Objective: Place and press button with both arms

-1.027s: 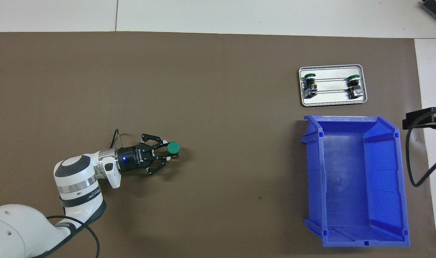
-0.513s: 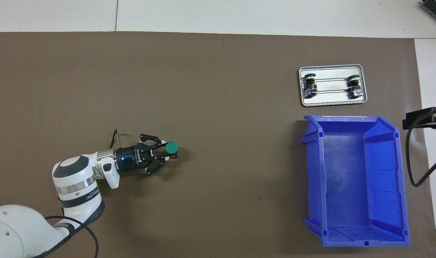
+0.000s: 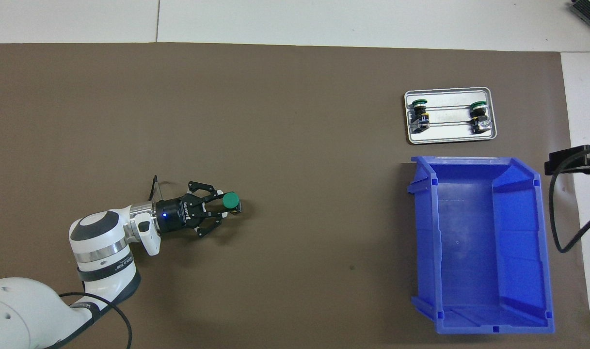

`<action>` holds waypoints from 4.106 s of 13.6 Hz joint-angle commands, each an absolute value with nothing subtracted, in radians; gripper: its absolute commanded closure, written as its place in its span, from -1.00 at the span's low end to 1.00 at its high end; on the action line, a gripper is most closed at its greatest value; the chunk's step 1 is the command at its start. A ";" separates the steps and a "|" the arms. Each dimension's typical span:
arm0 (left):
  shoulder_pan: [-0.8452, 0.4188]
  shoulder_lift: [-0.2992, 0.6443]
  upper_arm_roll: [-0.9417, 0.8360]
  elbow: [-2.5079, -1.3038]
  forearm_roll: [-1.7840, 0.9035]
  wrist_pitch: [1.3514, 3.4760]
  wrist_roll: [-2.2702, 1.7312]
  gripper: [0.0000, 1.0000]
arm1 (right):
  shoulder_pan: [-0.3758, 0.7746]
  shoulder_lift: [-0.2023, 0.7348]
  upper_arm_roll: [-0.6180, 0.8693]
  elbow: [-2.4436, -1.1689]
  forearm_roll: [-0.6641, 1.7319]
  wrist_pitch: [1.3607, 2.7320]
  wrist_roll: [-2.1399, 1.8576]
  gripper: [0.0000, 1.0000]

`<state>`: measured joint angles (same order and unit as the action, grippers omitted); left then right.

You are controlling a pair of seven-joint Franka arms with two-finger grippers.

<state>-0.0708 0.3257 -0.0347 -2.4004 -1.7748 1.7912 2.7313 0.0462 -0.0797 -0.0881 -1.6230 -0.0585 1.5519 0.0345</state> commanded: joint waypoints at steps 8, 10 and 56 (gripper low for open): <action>-0.067 0.336 -0.034 -2.413 -1.767 1.875 2.816 -0.37 | 0.037 -0.101 -0.080 -1.646 -0.044 1.563 0.029 -1.00; -0.067 0.336 -0.034 -2.414 -1.767 1.876 2.815 -0.61 | 0.037 -0.101 -0.080 -1.646 -0.044 1.563 0.029 -1.00; -0.109 0.318 -0.034 -2.335 -1.759 1.963 2.603 -1.00 | 0.037 -0.101 -0.080 -1.646 -0.043 1.563 0.029 -1.00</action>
<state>-0.1084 0.3255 -0.0309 -2.3261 -1.7706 1.9473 2.6193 0.0462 -0.0799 -0.0881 -1.6230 -0.0585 1.5519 0.0345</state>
